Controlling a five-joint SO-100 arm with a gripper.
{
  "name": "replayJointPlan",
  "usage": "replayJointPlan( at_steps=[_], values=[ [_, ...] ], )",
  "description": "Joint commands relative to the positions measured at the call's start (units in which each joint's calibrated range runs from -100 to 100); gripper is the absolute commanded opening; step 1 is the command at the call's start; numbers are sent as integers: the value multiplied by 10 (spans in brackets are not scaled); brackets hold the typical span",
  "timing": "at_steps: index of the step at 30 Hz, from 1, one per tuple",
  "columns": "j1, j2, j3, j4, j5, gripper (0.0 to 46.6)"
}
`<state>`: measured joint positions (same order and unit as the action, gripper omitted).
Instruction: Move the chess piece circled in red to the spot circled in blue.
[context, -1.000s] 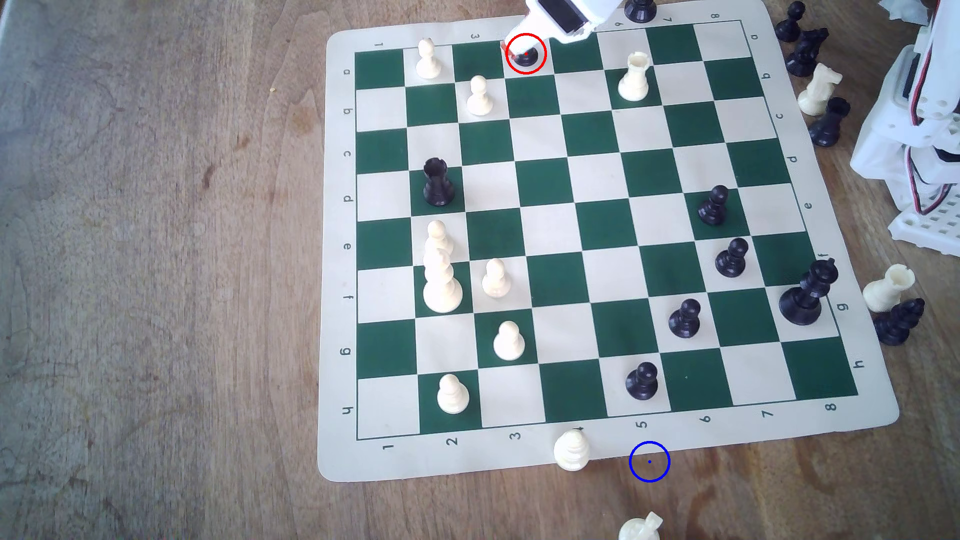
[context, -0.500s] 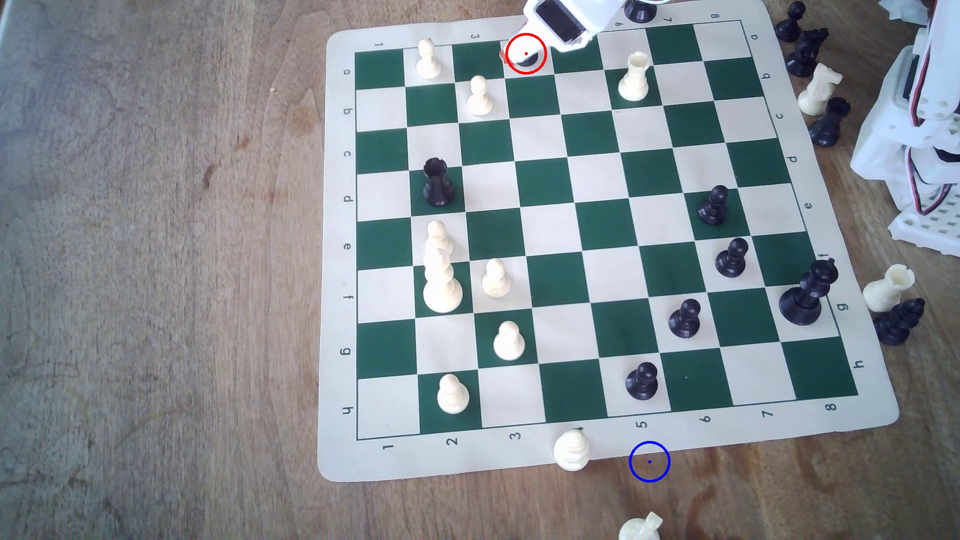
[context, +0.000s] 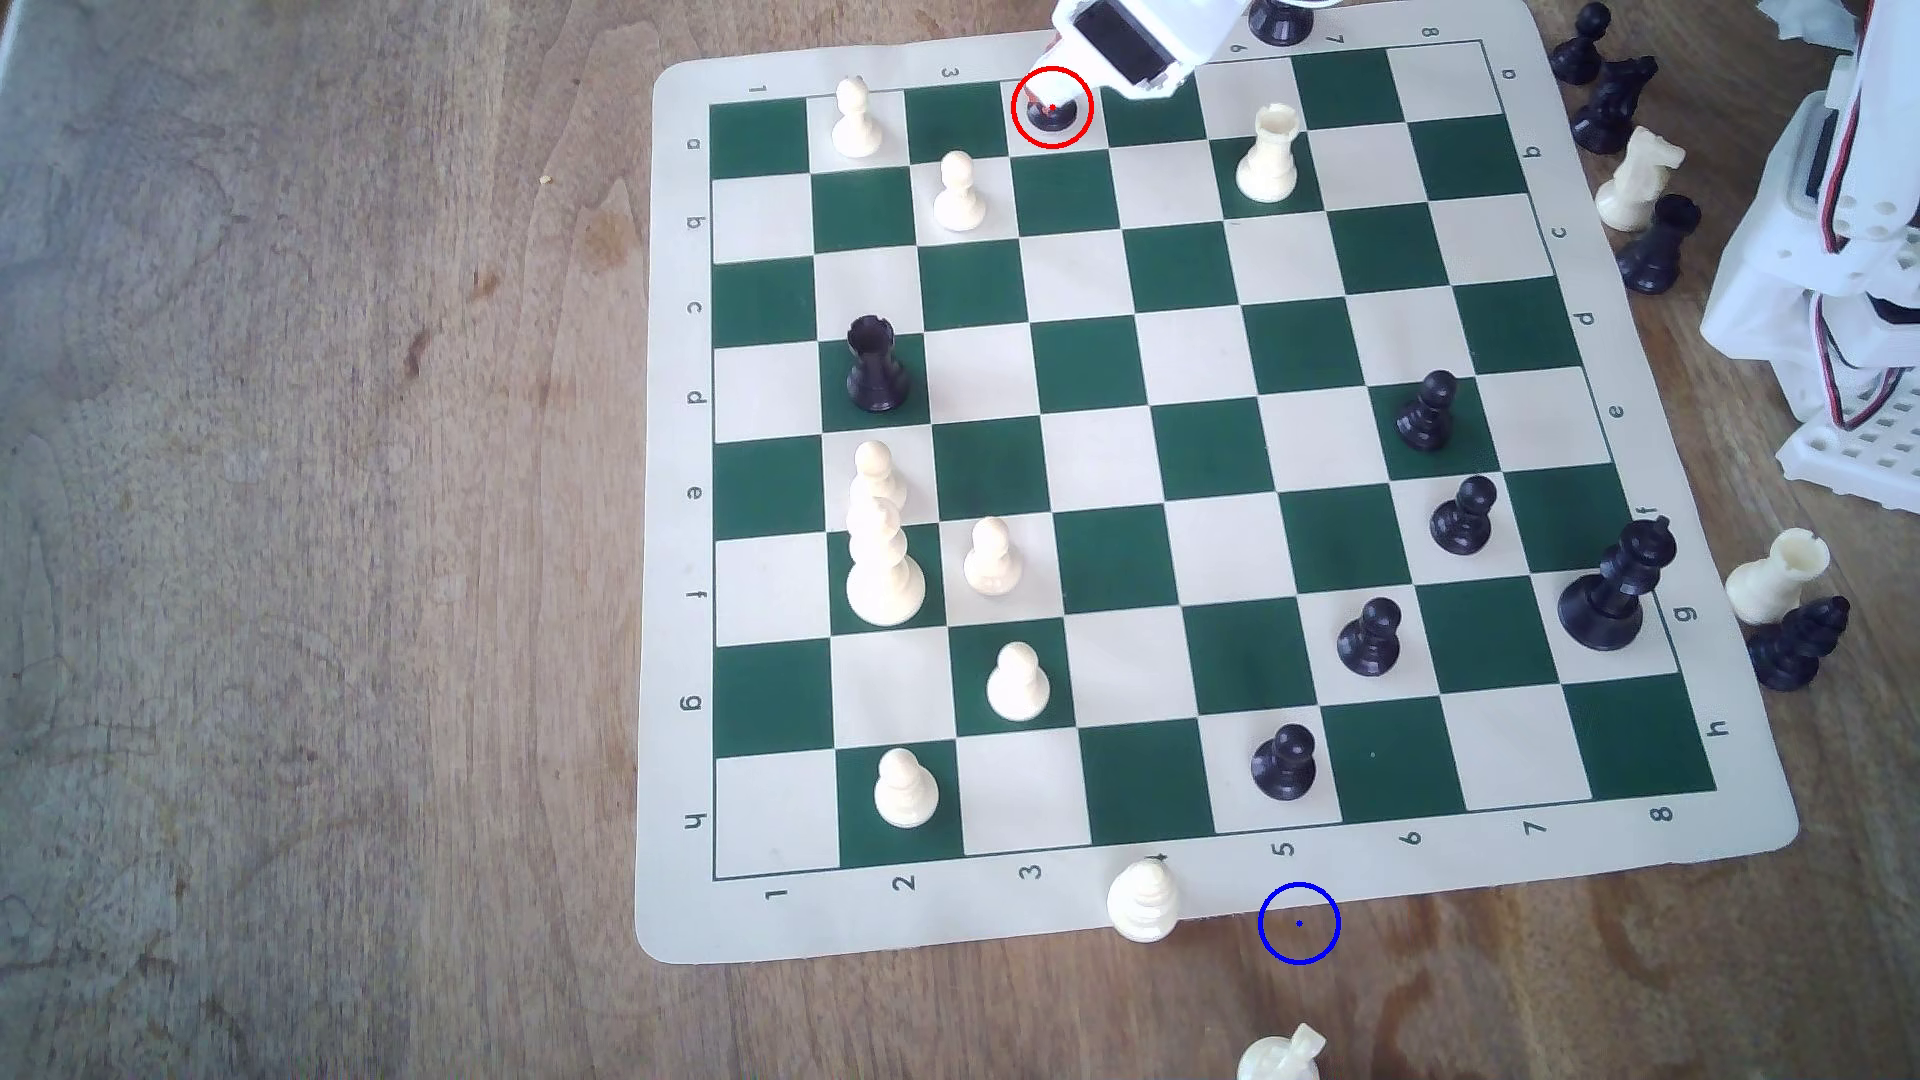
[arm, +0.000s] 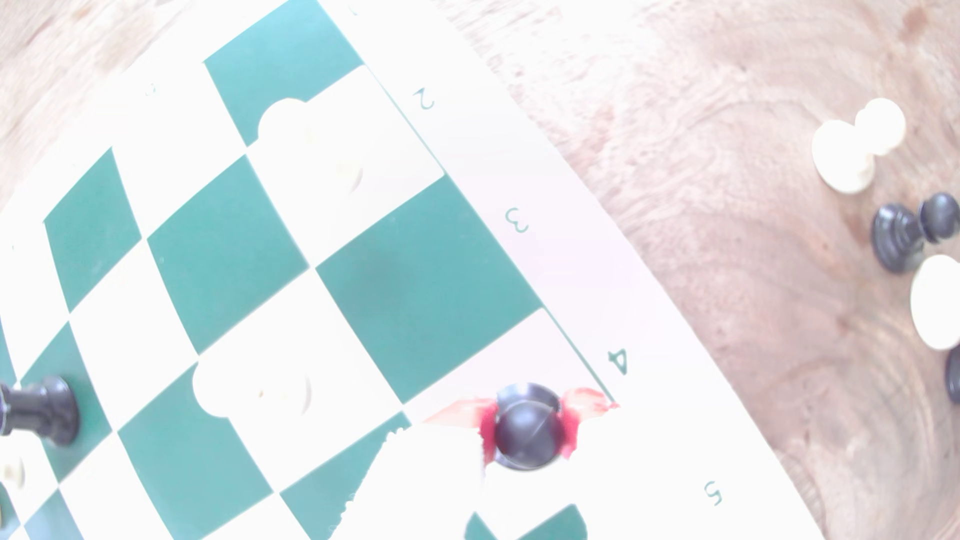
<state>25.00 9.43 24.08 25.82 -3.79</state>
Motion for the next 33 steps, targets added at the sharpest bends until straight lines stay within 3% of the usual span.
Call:
replayJointPlan(
  at_steps=[1,7,12,17,24,33],
  values=[
    [1,-14,-2,-8,1,2],
    [1,-23,-2,-7,1,2],
    [16,-92,-139,139,-9,2],
    [1,-150,-189,215,-9,2],
    [-70,-274,-157,321,-24,2],
    [-236,-424,-146,473,-62,2]
  ],
)
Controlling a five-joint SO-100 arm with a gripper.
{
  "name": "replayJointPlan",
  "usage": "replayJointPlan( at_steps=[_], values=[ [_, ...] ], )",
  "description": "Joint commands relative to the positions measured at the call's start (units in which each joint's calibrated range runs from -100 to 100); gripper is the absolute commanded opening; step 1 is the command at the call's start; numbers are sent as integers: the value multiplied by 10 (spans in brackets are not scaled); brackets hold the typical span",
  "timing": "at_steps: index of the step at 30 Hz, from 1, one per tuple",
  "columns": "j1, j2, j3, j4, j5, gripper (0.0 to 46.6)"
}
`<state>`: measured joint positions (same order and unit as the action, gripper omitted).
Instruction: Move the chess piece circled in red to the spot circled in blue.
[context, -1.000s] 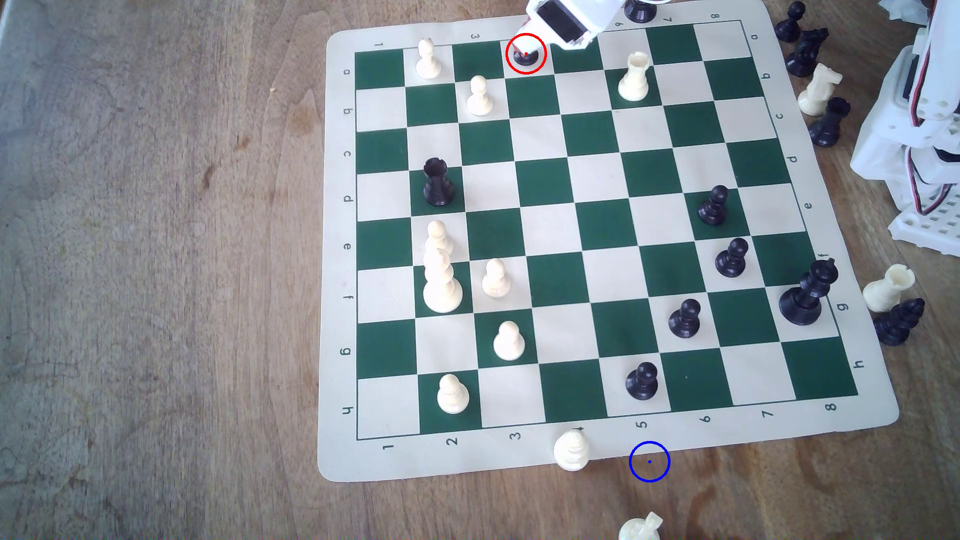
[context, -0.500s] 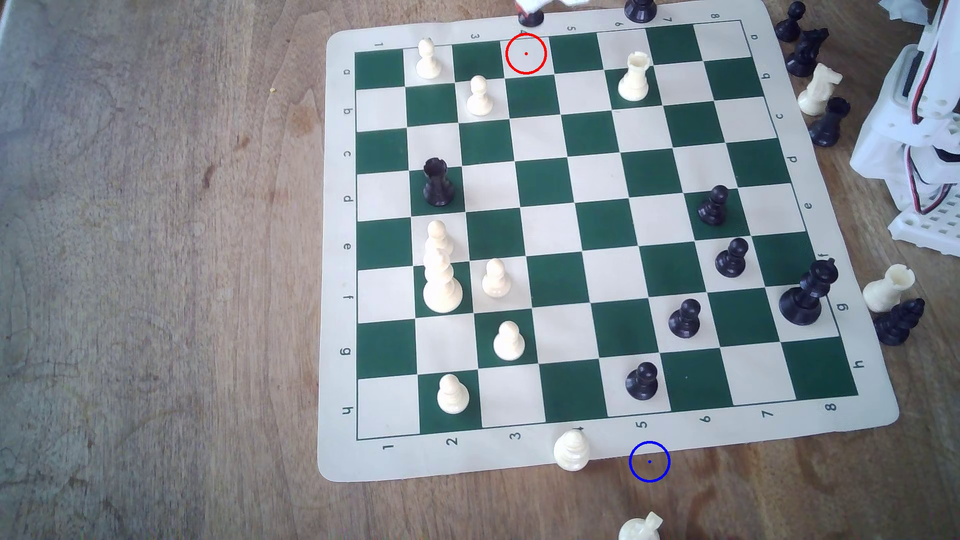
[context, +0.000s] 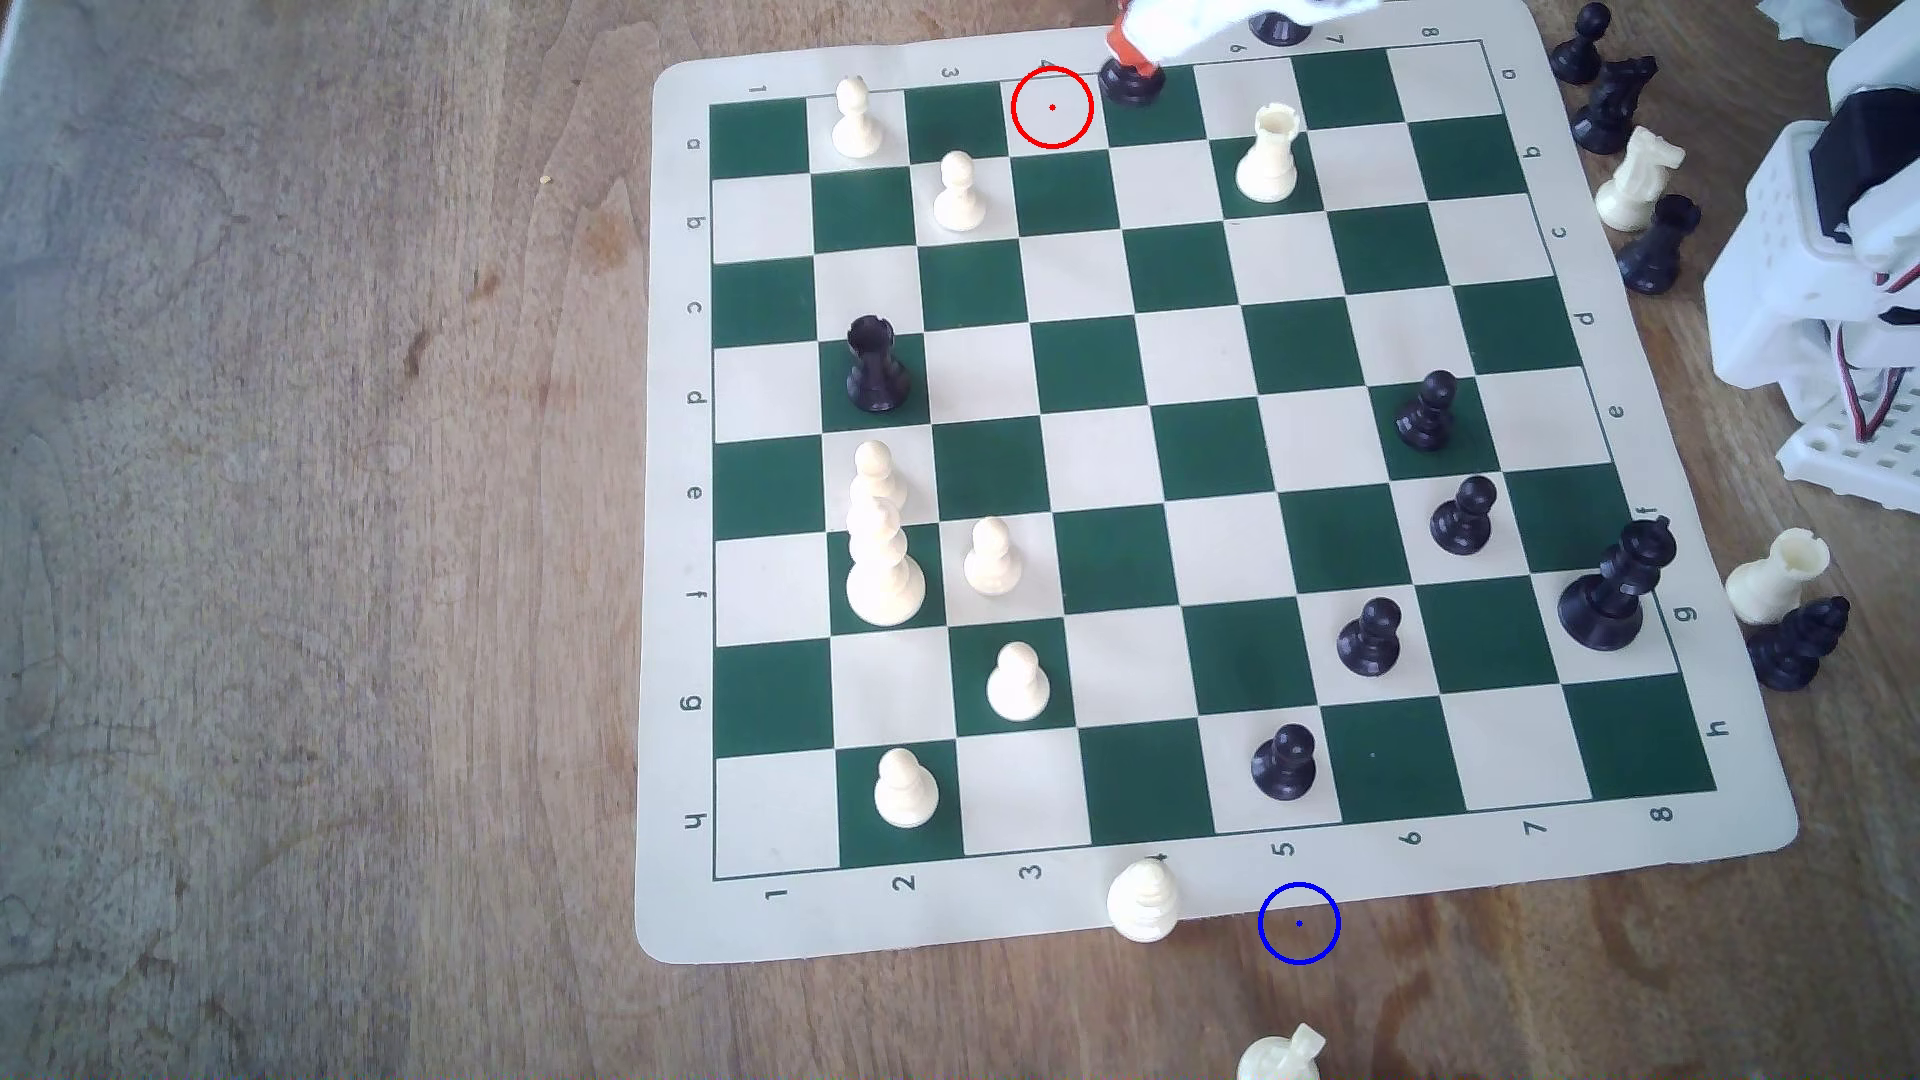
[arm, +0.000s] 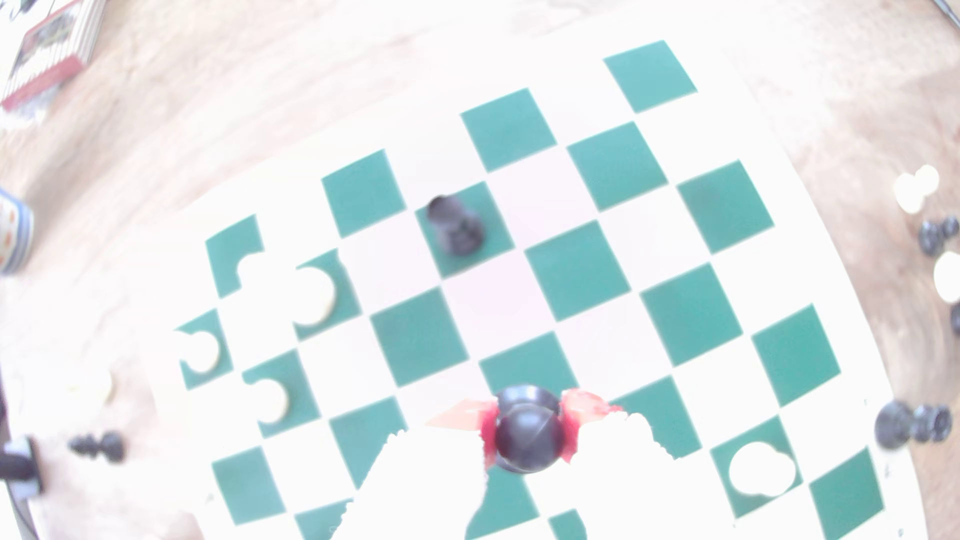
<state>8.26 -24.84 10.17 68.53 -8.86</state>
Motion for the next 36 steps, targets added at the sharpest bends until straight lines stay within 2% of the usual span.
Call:
replayJointPlan(
  at_steps=[1,5,6,10,14,22,32,36],
  values=[
    [-107,-95,-6,75,-19,2],
    [-192,-115,6,110,-37,2],
    [-239,-117,13,123,-48,2],
    [-327,-104,50,112,-64,2],
    [-381,-53,84,53,-72,2],
    [-391,75,94,-73,-68,18],
    [-412,207,99,-197,-67,20],
    [-414,248,95,-239,-58,14]
  ],
)
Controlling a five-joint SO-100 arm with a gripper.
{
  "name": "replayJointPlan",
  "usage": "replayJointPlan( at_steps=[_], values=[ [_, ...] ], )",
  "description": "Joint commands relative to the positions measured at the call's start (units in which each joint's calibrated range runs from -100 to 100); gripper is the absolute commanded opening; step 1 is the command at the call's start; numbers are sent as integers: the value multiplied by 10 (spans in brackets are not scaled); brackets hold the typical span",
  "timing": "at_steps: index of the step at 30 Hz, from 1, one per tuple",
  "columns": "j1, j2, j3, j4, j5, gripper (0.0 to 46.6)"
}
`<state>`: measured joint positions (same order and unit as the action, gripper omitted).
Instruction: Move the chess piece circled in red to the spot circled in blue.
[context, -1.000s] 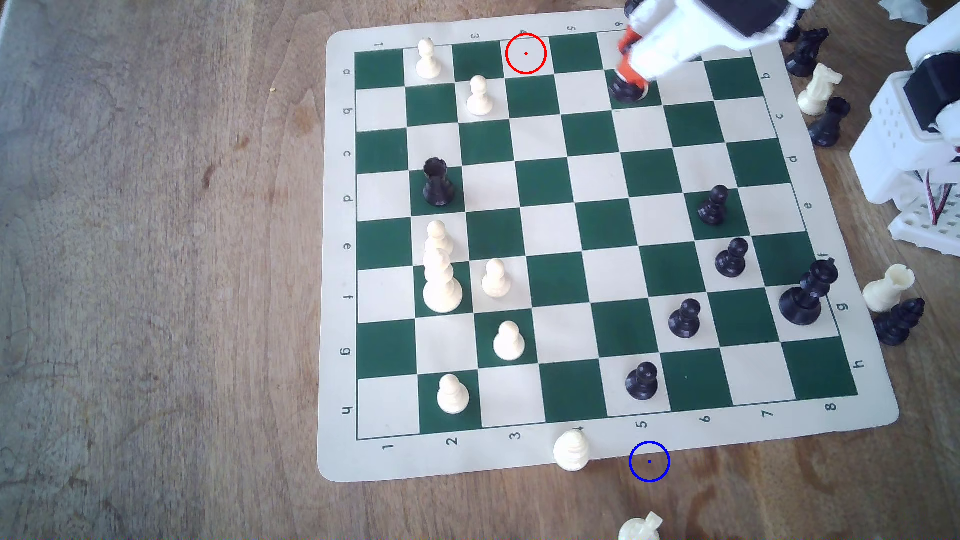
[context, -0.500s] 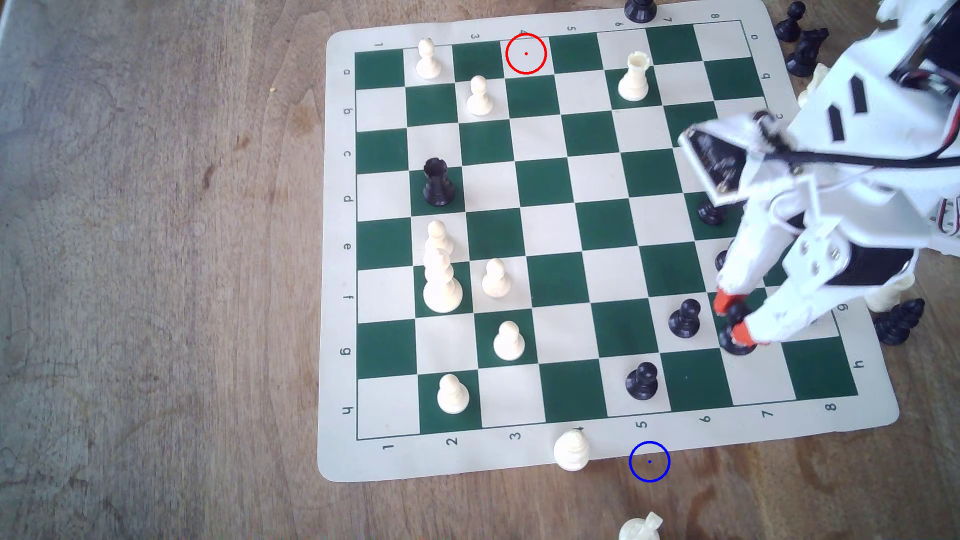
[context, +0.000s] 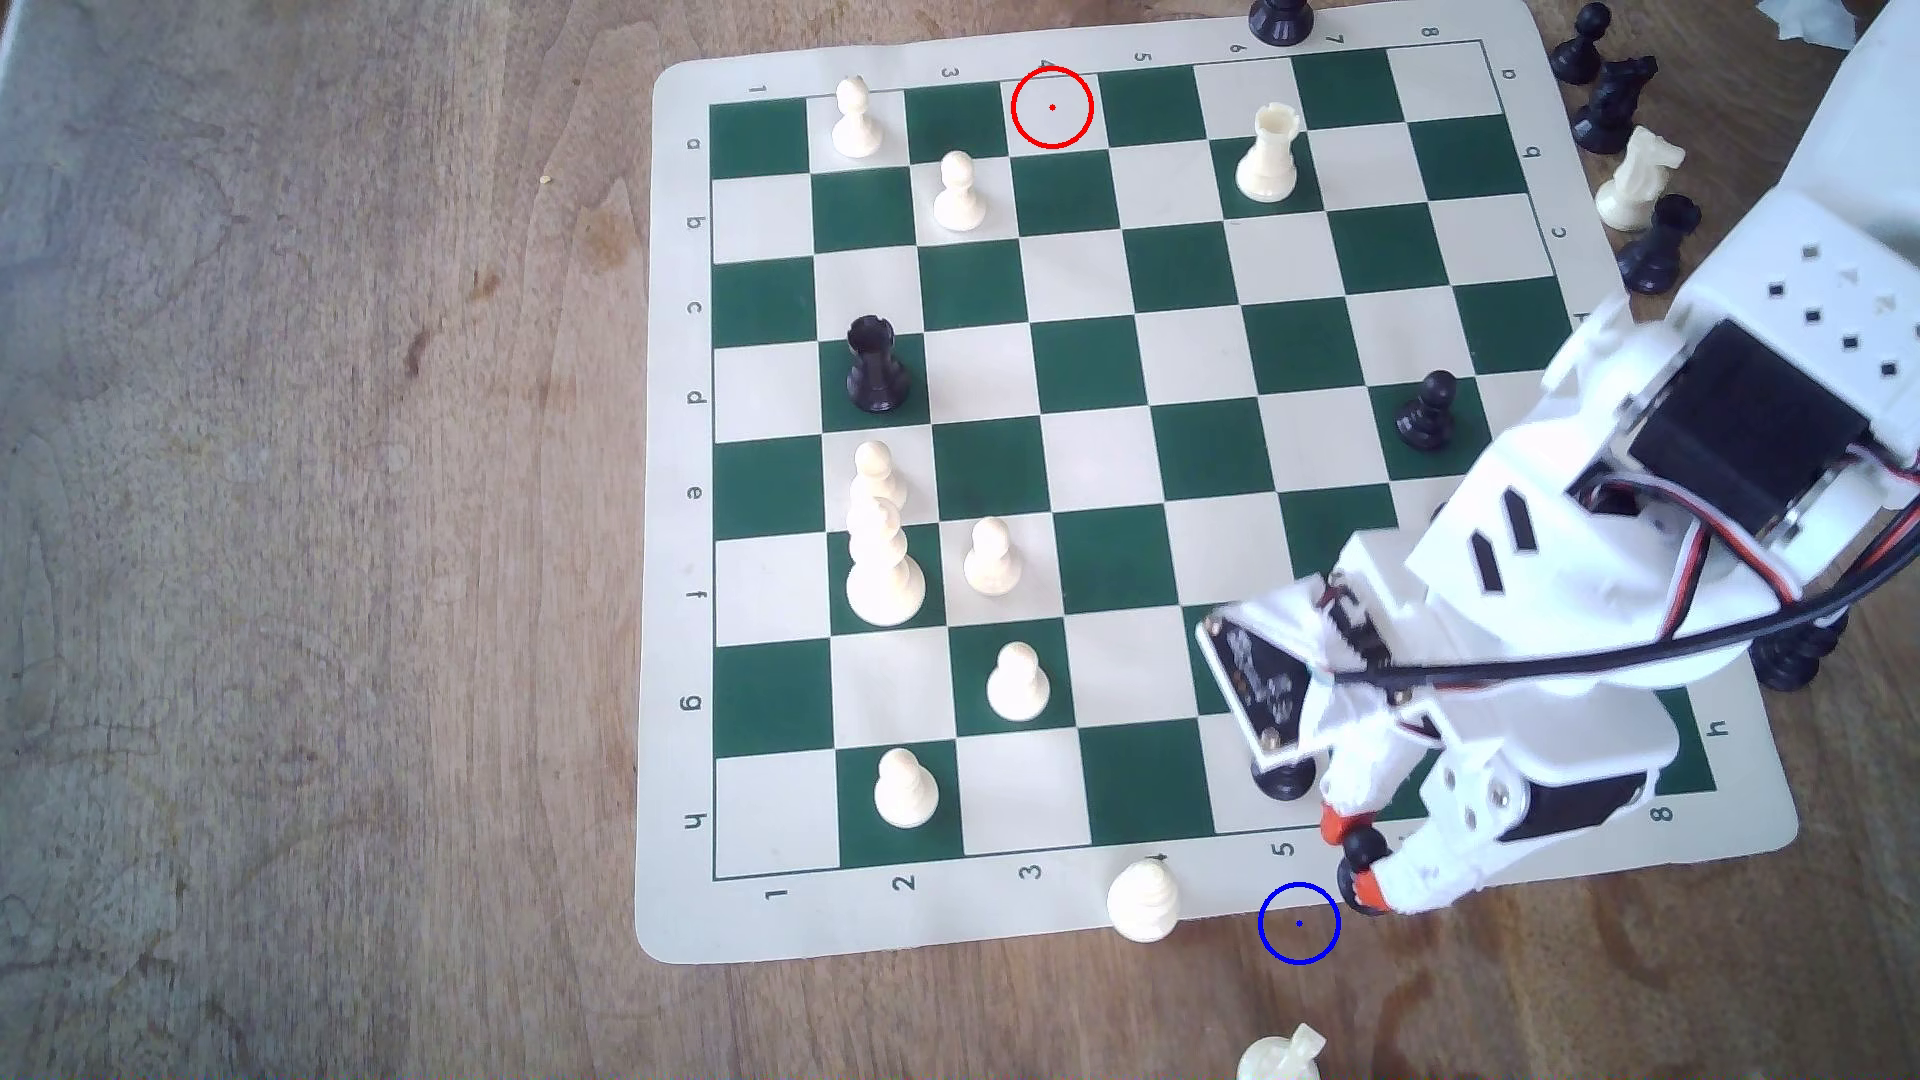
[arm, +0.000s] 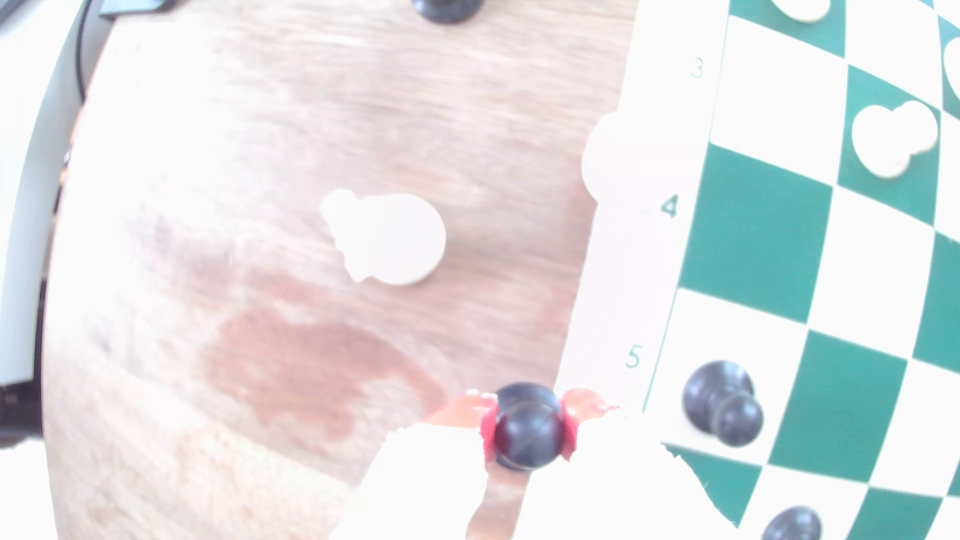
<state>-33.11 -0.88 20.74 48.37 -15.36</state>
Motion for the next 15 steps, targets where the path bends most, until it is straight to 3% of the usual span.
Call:
replayJointPlan(
  at_steps=[1,8,15],
  values=[
    [1,16,-11,-45,10,12],
    [16,50,-9,-96,26,3],
    [24,66,-6,-110,27,2]
  ],
)
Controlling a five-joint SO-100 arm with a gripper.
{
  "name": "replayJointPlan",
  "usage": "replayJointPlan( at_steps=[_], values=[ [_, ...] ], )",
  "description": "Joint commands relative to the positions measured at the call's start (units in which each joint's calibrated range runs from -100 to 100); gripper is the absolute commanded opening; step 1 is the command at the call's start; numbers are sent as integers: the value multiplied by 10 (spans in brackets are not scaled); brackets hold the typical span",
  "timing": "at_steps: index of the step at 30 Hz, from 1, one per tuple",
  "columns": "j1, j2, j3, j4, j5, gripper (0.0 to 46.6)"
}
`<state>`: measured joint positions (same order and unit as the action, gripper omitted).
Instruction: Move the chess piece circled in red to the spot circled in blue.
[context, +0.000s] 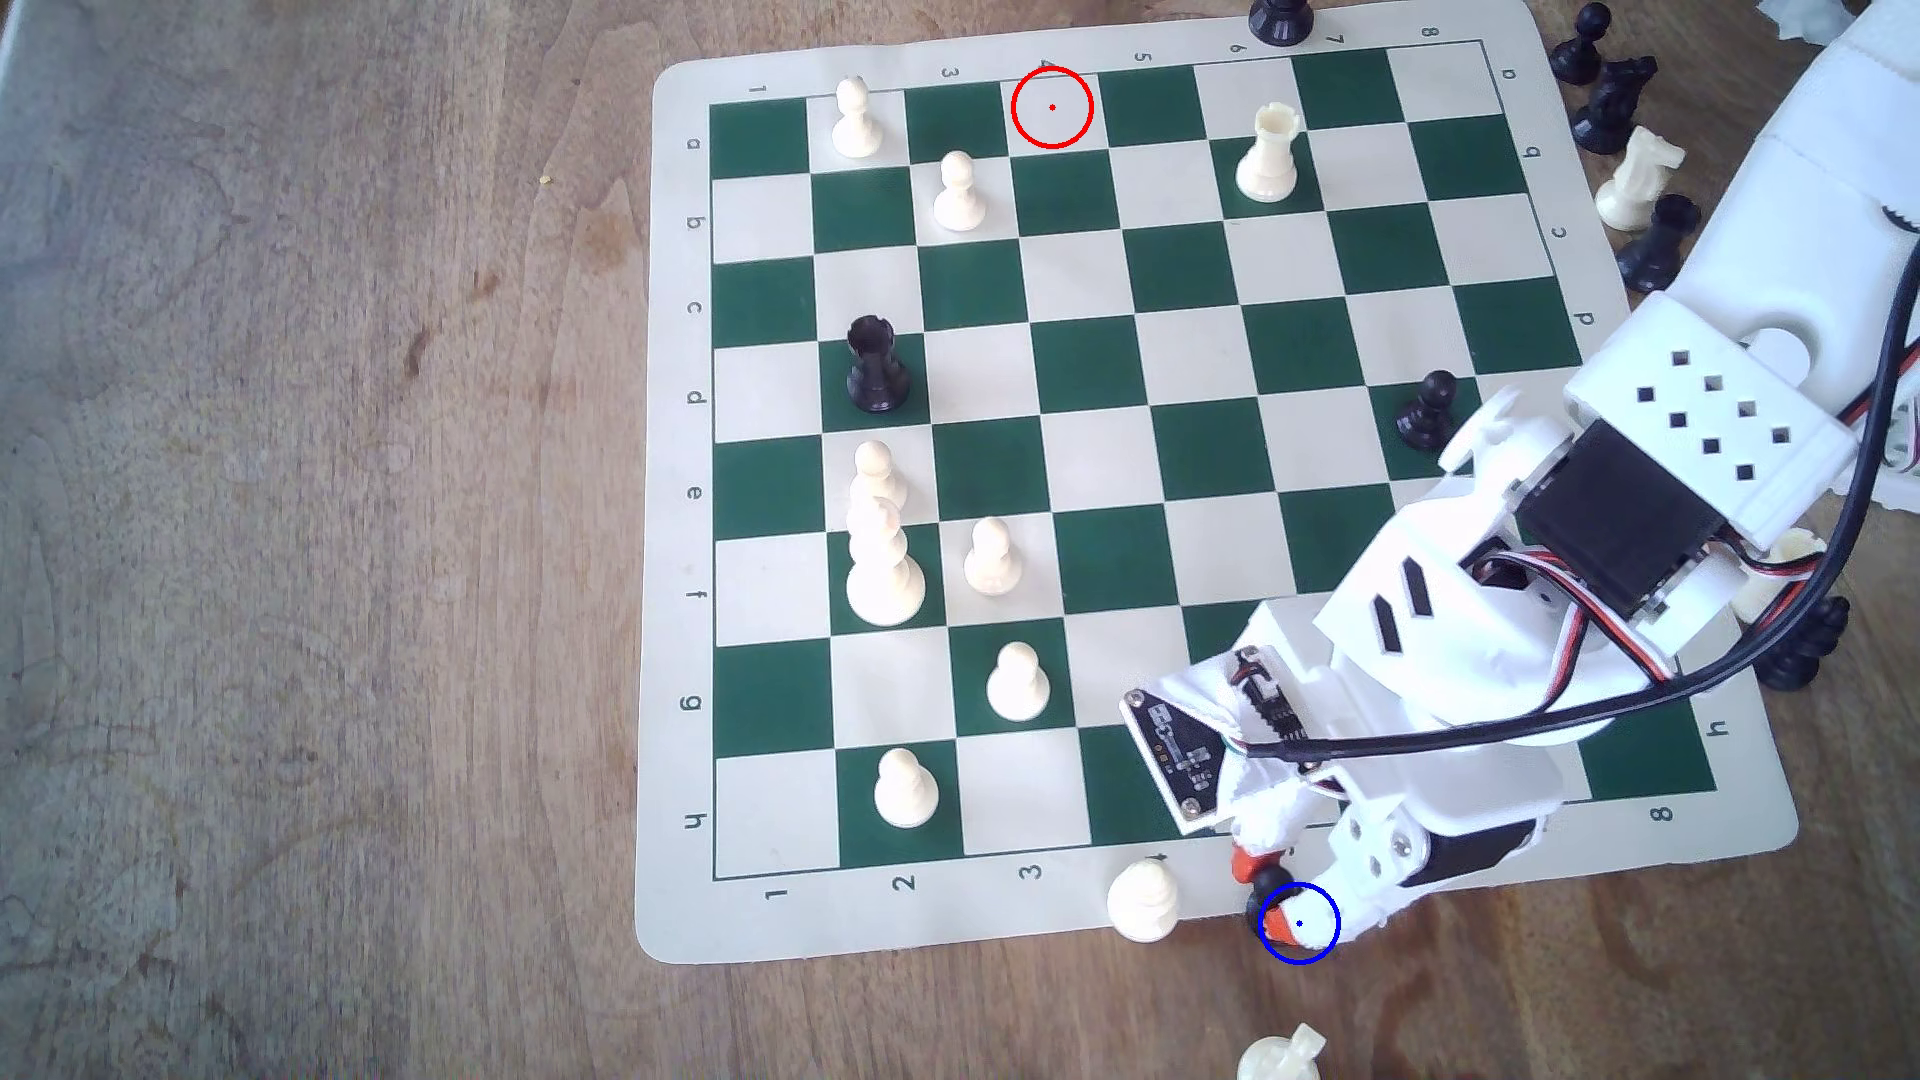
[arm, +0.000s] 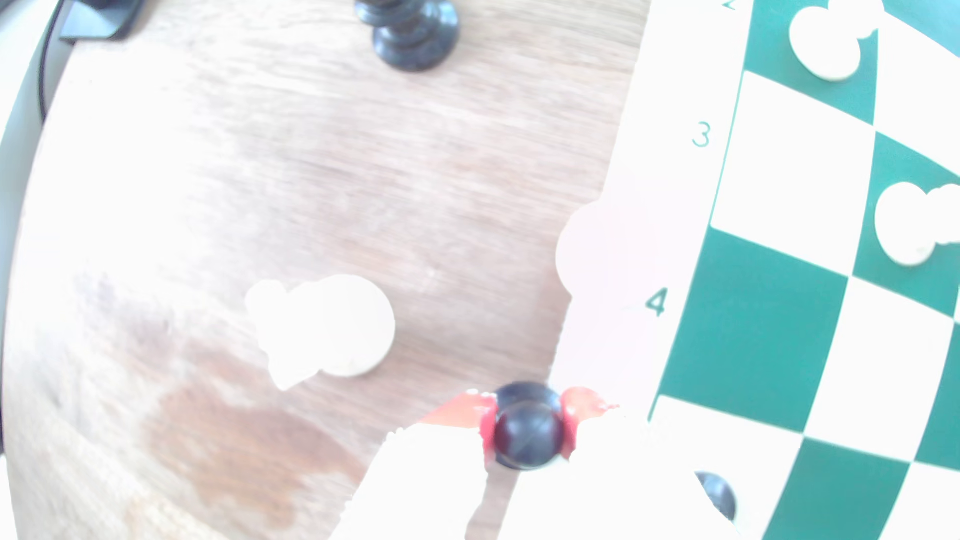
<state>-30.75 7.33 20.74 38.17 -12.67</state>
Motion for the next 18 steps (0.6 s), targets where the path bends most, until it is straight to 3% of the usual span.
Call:
replayJointPlan(
  at_steps=[1,15,16,18],
  values=[
    [0,-17,-6,-7,0,2],
    [-16,-18,-6,9,-3,6],
    [-16,-18,-5,9,-3,31],
    [-14,-18,-5,16,-11,124]
  ],
)
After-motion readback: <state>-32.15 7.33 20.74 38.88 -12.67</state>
